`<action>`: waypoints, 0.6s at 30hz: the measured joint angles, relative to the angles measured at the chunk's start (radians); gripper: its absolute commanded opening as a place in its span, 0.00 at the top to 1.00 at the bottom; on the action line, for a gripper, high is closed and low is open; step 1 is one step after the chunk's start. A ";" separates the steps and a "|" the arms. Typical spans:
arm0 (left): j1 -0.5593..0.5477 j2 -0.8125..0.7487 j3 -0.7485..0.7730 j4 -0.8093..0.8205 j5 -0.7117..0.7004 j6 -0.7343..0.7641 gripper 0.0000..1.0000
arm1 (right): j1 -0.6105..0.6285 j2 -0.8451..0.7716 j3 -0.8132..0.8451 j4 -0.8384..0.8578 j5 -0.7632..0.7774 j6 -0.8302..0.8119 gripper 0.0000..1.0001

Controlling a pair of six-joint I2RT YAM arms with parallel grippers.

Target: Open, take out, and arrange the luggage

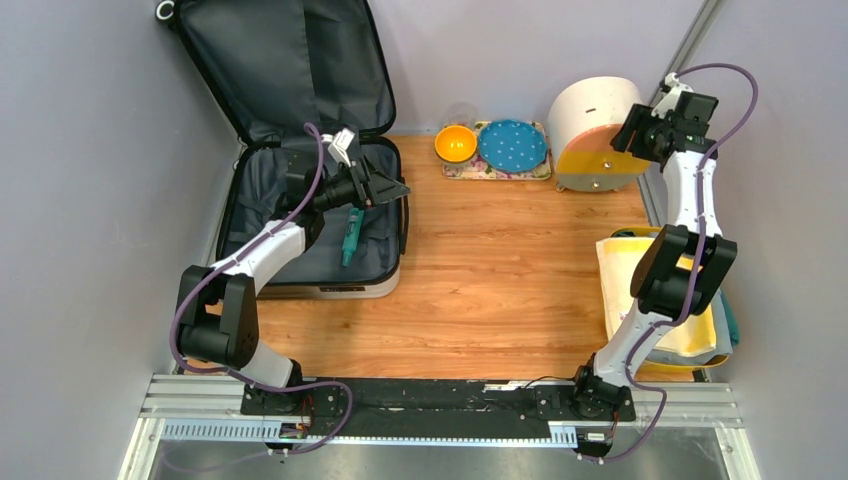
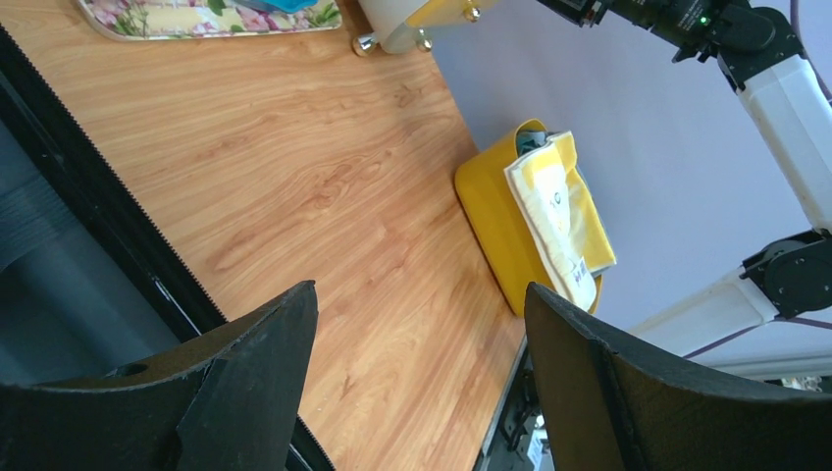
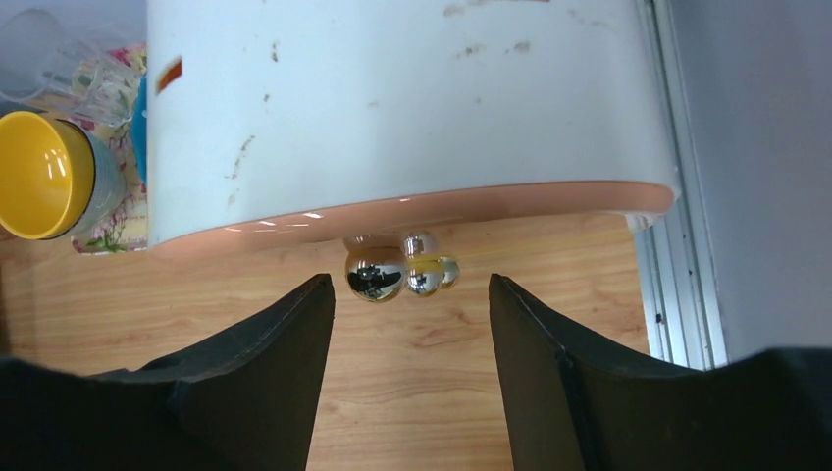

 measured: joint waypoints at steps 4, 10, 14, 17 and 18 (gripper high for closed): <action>0.004 -0.002 -0.006 -0.002 -0.002 0.003 0.15 | 0.000 0.019 0.000 -0.019 -0.013 0.022 0.40; 0.004 -0.002 -0.009 -0.002 -0.005 0.006 0.15 | 0.000 0.051 0.029 -0.014 -0.031 0.047 0.53; 0.005 -0.002 -0.009 -0.008 -0.007 0.011 0.15 | 0.000 0.065 0.047 -0.024 -0.069 0.072 0.72; 0.006 -0.002 -0.009 -0.014 -0.008 0.015 0.15 | 0.003 0.065 0.048 -0.025 -0.079 0.080 0.85; 0.008 -0.003 -0.009 -0.016 -0.008 0.017 0.15 | 0.002 0.064 0.048 -0.026 -0.079 0.083 0.88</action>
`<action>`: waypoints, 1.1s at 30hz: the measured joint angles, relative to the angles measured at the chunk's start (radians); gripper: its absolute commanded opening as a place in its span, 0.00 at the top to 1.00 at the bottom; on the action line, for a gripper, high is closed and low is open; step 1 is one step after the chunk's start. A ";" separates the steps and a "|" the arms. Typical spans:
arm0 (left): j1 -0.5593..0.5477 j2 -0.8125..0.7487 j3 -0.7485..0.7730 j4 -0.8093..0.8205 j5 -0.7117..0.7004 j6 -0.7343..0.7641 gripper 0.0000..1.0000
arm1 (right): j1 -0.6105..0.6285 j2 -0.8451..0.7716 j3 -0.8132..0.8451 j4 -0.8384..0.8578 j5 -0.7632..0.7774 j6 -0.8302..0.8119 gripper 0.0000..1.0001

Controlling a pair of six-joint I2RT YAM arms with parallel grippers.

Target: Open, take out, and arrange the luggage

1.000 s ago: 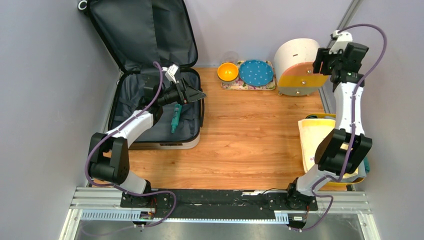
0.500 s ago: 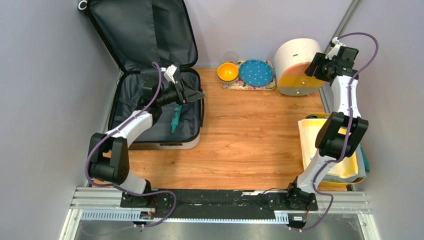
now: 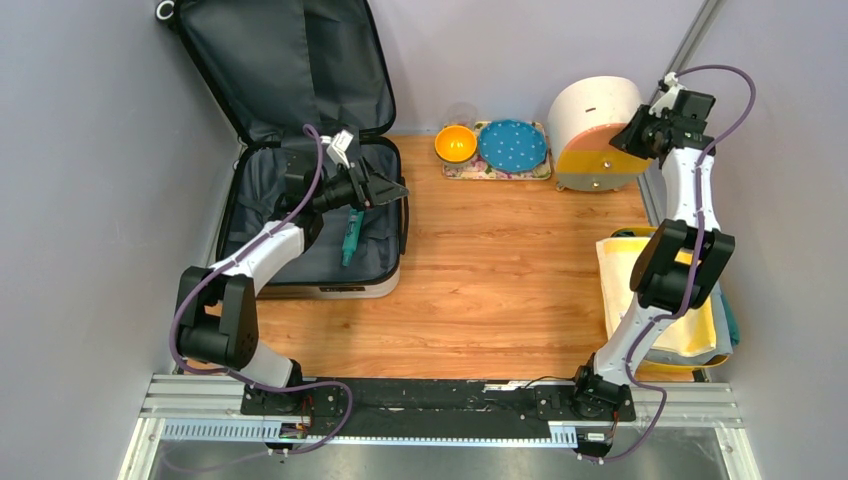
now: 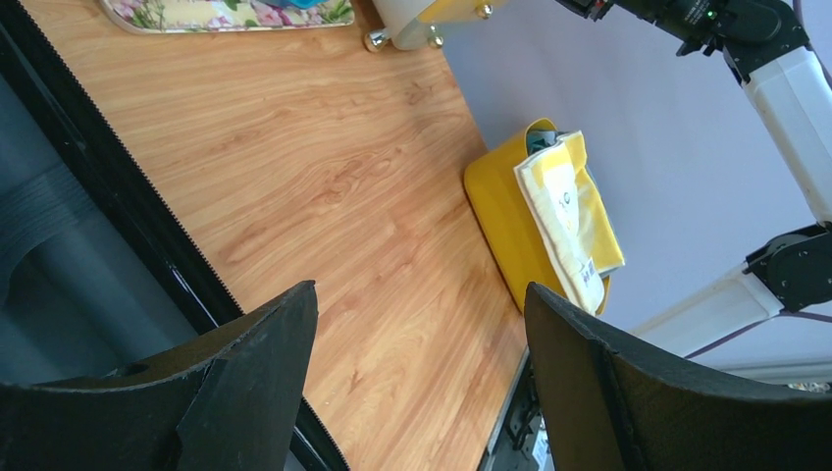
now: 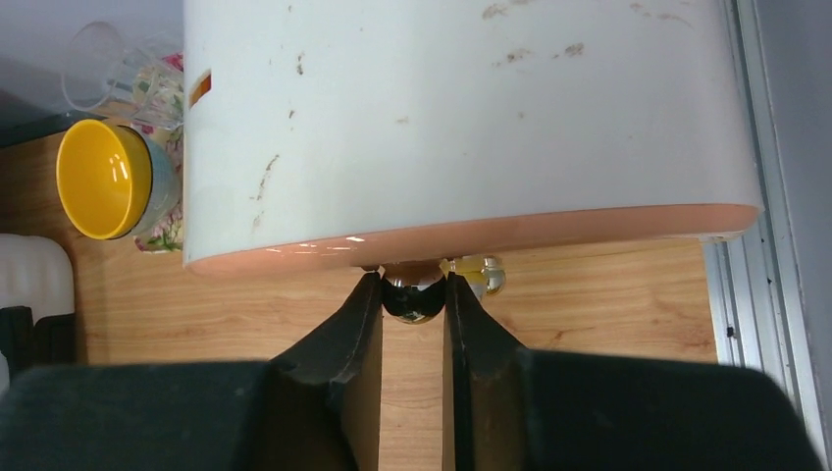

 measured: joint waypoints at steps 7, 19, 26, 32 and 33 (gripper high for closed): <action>0.014 -0.013 -0.001 -0.031 -0.001 0.031 0.15 | -0.006 -0.040 -0.054 0.020 -0.005 0.013 1.00; 0.089 -0.041 -0.006 -0.221 0.000 0.183 0.13 | -0.038 -0.175 -0.201 0.008 -0.007 0.012 1.00; 0.139 -0.038 0.036 -0.471 0.005 0.431 0.13 | -0.047 -0.211 -0.247 0.003 -0.016 0.008 0.87; 0.163 0.003 0.169 -0.717 0.011 0.716 0.11 | -0.051 -0.220 -0.249 -0.006 -0.019 0.011 0.42; 0.170 0.019 0.197 -0.772 0.010 0.784 0.11 | -0.052 -0.220 -0.249 -0.009 -0.020 0.009 0.37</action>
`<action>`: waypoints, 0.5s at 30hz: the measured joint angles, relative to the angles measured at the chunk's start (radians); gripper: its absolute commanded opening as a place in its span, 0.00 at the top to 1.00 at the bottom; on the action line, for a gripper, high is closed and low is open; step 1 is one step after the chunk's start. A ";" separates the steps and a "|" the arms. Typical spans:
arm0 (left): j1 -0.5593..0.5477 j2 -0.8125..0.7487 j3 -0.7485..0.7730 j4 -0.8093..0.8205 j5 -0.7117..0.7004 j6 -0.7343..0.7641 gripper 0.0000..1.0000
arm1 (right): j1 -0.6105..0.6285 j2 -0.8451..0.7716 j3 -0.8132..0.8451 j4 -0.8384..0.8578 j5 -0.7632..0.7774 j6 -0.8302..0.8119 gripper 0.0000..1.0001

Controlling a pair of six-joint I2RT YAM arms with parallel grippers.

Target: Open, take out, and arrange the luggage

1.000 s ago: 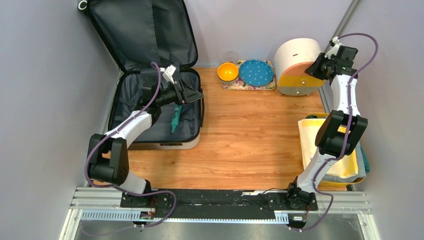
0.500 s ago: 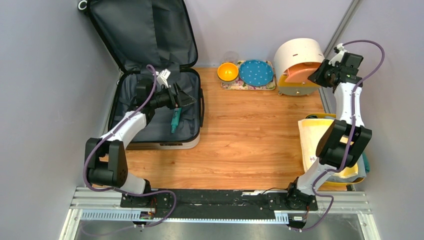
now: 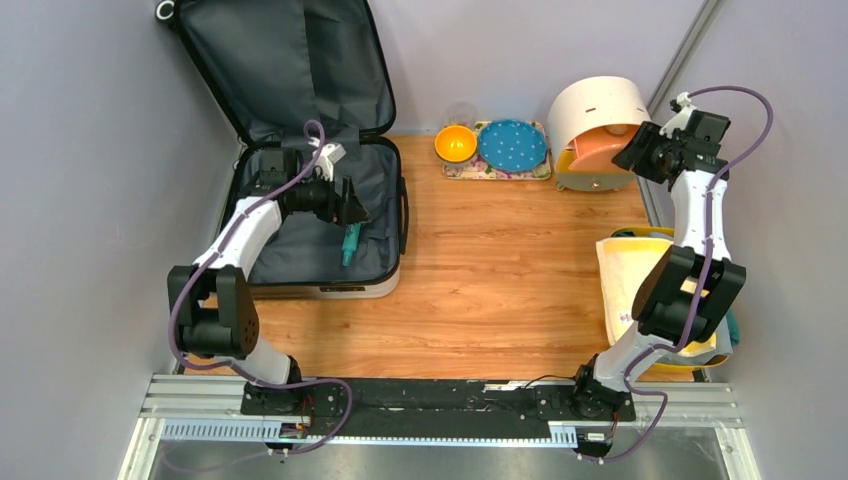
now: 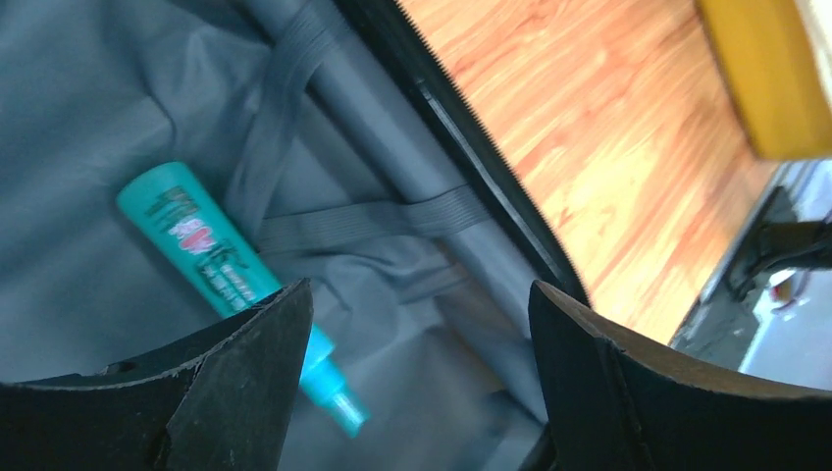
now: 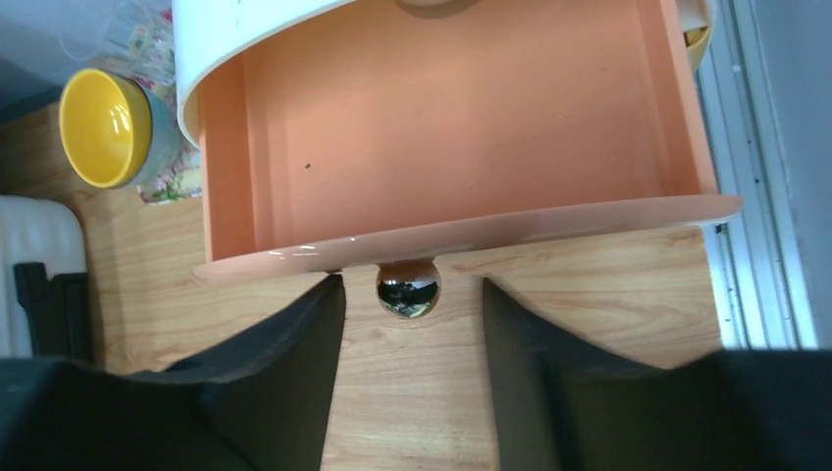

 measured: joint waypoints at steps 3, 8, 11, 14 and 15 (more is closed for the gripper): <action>0.018 0.064 0.103 -0.183 -0.008 0.222 0.12 | -0.004 -0.001 0.001 -0.003 0.000 -0.002 0.27; 0.029 0.142 0.245 -0.446 -0.033 0.601 0.13 | -0.006 -0.013 0.001 -0.019 -0.001 -0.015 0.15; 0.029 0.162 0.280 -0.566 -0.045 0.788 0.16 | -0.006 -0.035 0.001 -0.022 -0.001 -0.024 0.13; 0.019 0.206 0.312 -0.639 -0.080 0.880 0.23 | -0.006 -0.065 0.001 -0.024 -0.001 -0.027 0.13; 0.013 0.227 0.322 -0.649 -0.095 0.880 0.22 | -0.006 -0.076 0.001 -0.024 -0.001 -0.028 0.13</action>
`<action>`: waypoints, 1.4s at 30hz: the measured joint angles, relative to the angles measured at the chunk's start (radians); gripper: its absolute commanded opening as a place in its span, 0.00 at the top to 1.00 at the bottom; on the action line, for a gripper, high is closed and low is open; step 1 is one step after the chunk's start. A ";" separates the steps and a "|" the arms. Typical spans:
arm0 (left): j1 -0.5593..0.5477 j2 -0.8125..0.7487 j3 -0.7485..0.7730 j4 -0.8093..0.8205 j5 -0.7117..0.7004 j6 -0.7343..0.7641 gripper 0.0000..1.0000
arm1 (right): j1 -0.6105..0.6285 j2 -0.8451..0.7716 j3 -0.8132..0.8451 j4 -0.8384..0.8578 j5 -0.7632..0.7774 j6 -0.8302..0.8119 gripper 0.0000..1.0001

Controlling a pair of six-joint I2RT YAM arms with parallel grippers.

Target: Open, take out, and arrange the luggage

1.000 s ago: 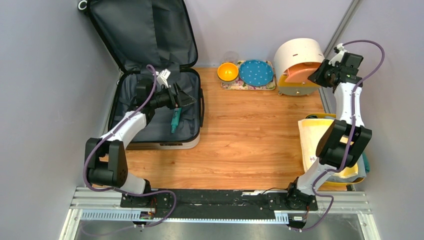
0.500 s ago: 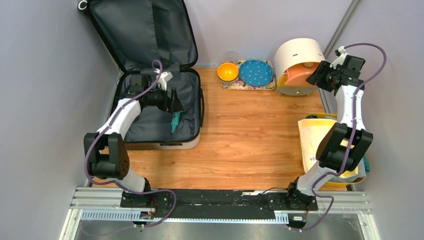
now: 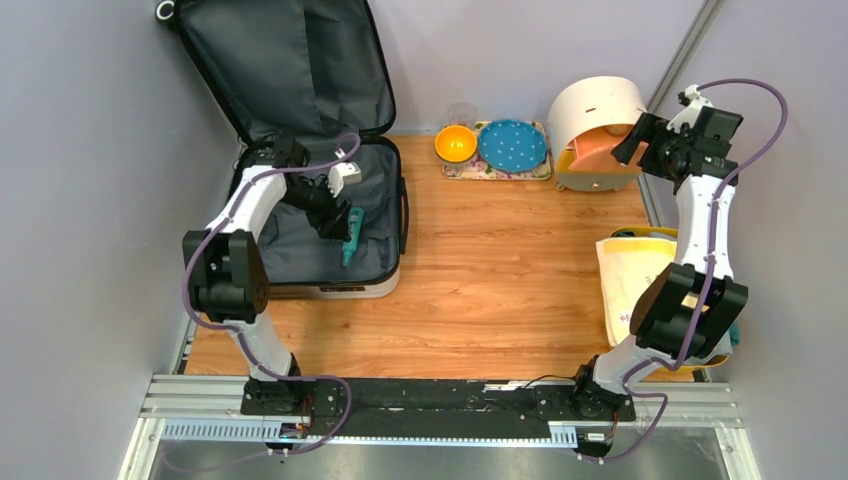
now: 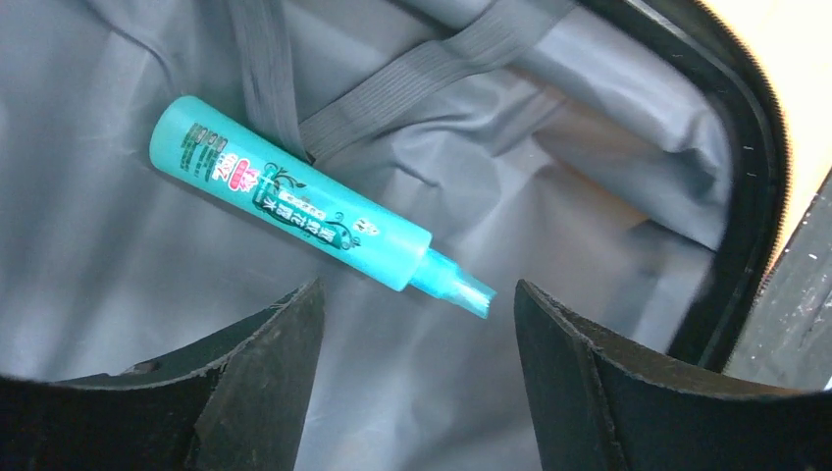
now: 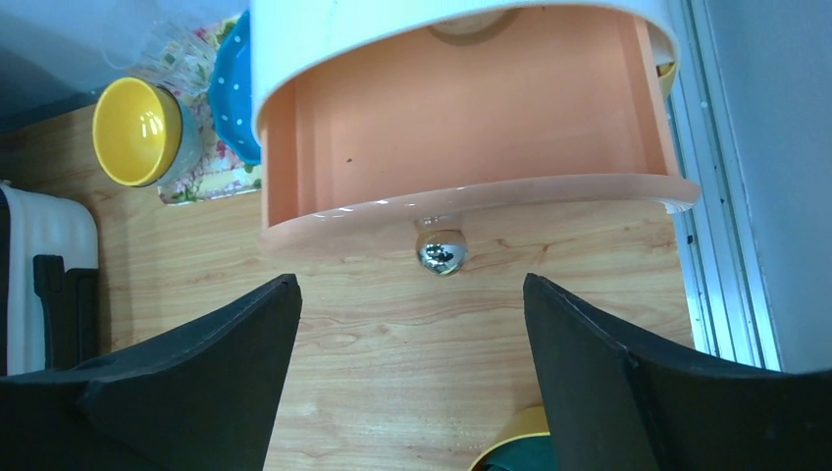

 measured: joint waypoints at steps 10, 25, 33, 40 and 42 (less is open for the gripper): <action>-0.014 0.055 -0.232 0.373 -0.191 -0.515 0.23 | 0.042 -0.145 -0.026 0.009 -0.077 -0.013 0.13; -0.042 0.070 -0.285 0.572 -0.281 -0.854 0.85 | 0.306 -0.221 -0.092 0.053 -0.265 -0.336 0.11; -0.043 -0.035 -0.284 0.512 -0.150 -0.919 1.00 | 0.515 -0.221 -0.092 0.030 -0.297 -0.618 0.14; -0.131 -0.179 -0.212 0.494 0.181 -1.025 1.00 | 0.779 -0.235 -0.131 0.013 -0.293 -0.952 0.31; -0.175 -0.191 -0.212 0.495 0.260 -1.049 1.00 | 0.856 -0.237 -0.152 0.010 -0.292 -1.061 0.35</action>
